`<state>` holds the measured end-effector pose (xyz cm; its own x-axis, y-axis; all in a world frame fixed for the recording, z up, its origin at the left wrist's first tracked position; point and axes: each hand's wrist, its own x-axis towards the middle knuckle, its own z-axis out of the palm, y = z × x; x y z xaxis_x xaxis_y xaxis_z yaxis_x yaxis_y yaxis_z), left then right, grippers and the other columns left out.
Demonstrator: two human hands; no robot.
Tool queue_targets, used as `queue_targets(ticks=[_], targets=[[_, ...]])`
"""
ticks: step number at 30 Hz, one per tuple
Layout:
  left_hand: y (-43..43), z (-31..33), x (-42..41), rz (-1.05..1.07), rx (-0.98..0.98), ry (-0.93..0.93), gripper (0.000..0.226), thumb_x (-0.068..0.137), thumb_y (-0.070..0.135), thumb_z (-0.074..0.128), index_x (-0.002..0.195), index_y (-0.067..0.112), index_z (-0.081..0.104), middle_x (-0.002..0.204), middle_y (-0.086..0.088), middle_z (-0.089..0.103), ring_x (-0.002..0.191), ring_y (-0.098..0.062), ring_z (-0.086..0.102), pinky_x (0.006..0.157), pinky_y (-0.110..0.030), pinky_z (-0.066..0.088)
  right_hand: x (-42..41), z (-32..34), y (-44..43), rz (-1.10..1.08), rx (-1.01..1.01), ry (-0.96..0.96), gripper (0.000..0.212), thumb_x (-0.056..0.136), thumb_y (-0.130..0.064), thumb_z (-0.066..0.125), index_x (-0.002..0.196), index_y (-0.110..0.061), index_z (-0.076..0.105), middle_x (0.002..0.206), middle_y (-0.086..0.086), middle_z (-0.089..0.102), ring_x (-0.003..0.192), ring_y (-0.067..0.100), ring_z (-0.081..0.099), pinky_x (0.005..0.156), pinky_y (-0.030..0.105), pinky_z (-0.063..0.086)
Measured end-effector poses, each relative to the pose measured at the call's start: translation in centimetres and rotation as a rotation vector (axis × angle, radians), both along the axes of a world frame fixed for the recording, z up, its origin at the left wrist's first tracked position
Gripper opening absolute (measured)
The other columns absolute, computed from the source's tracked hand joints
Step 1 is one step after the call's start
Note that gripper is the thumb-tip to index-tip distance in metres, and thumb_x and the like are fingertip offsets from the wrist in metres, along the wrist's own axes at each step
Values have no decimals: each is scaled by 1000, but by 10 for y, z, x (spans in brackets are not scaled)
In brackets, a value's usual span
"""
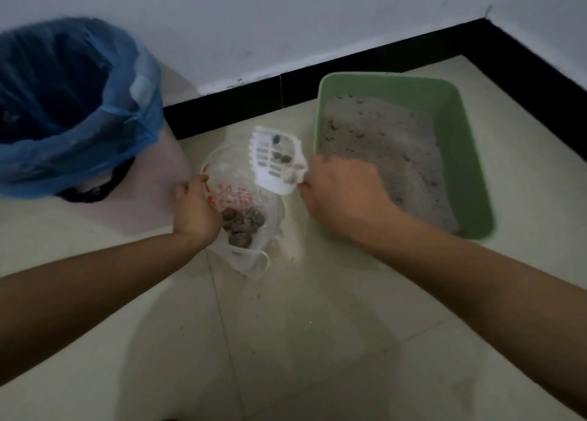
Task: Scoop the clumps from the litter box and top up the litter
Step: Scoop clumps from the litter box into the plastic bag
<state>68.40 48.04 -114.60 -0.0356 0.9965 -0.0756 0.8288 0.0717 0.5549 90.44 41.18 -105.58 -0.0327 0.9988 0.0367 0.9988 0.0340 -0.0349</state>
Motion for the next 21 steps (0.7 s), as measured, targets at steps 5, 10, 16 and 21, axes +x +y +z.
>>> queue_targets(ticks=[5, 10, 16, 21], targets=[[3, 8, -5, 19, -25, -68, 56, 85, 2, 59, 138, 9, 41, 136, -19, 34, 110, -36, 49, 102, -36, 41, -48, -4, 5, 282, 15, -330, 32, 93, 2, 33, 110, -5, 60, 97, 8, 64, 75, 22, 57, 55, 33, 34], [9, 12, 1, 16, -4, 0, 58, 84, 1, 56, 139, 12, 41, 140, -16, 34, 121, -33, 43, 105, -34, 34, -22, 9, 9, 156, 67, -266, 22, 98, -14, 47, 117, -10, 57, 99, 7, 66, 77, 25, 64, 54, 32, 35], [11, 15, 48, -213, 209, 53, 48, 82, 4, 53, 130, 12, 47, 137, -11, 37, 128, -29, 35, 110, -40, 30, 73, 24, -7, -158, 84, -160, 35, 100, -46, 35, 100, -19, 57, 64, -2, 47, 55, 19, 48, 50, 27, 35], [13, 16, 112, -230, 176, -176, 37, 93, 14, 47, 130, 9, 48, 132, -11, 41, 123, -27, 42, 107, -39, 35, 154, 1, -25, -419, -50, -192, 38, 96, -52, 38, 99, -21, 59, 64, -1, 46, 58, 22, 49, 50, 26, 33]])
